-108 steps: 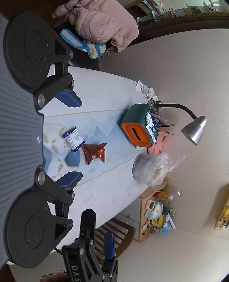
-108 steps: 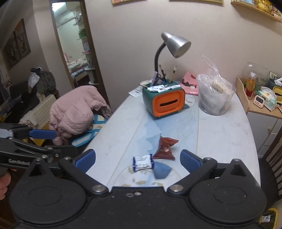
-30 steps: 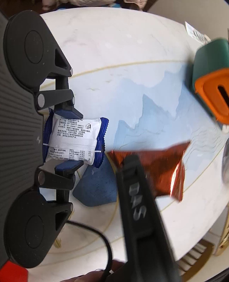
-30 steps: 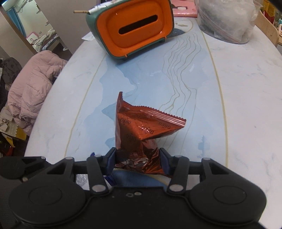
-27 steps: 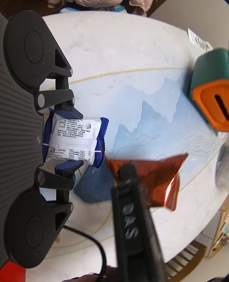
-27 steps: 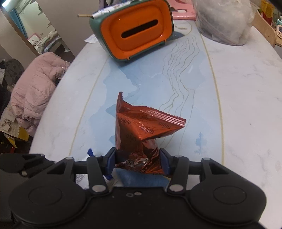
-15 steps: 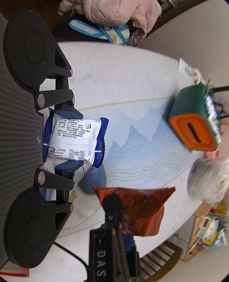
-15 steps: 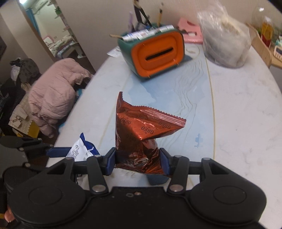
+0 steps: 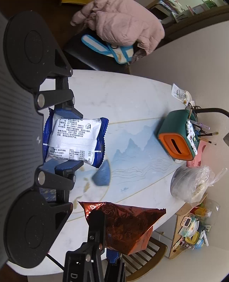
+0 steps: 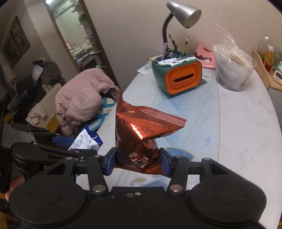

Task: Organize snacks
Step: 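Carry both snacks over the white box and lower them inside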

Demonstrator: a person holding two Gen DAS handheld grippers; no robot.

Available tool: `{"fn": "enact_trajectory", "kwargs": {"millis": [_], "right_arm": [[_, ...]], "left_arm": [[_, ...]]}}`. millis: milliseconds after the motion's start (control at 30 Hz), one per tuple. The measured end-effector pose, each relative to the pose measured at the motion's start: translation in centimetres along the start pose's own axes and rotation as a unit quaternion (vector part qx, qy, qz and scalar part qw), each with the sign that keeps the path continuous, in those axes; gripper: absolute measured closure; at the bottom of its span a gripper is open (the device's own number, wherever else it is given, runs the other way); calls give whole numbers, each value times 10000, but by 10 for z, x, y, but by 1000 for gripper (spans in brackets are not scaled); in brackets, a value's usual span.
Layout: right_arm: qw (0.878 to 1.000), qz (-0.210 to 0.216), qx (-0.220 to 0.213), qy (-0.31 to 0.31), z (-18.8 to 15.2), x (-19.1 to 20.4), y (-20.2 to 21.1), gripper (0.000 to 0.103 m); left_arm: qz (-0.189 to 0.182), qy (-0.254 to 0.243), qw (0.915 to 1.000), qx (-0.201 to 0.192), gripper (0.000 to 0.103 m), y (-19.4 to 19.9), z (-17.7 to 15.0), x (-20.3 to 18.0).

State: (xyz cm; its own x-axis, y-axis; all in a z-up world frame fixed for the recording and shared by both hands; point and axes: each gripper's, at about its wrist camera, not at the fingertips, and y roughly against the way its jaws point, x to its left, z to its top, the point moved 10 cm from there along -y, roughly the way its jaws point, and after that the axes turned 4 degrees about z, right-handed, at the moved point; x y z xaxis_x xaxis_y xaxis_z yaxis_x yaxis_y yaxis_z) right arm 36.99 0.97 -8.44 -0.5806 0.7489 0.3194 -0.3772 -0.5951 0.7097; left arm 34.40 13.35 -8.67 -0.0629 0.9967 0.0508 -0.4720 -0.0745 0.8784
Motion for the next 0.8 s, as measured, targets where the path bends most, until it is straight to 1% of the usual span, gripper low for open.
{"fn": "enact_trajectory", "kwargs": {"millis": [233, 433, 667, 800], "right_arm": [[9999, 18, 1, 161, -29, 31, 36, 53], [9998, 13, 28, 202, -54, 50, 61, 53], [9997, 16, 148, 201, -89, 65, 76, 53], [9995, 23, 301, 124, -113, 68, 78, 53]], "left_arm": [[-167, -27, 9998, -60, 55, 48, -37, -5], [-330, -121, 9994, -69, 55, 76, -69, -15], [-570, -181, 9982, 59, 55, 93, -107, -27], [-689, -208, 9970, 272, 55, 92, -131, -37]]}}
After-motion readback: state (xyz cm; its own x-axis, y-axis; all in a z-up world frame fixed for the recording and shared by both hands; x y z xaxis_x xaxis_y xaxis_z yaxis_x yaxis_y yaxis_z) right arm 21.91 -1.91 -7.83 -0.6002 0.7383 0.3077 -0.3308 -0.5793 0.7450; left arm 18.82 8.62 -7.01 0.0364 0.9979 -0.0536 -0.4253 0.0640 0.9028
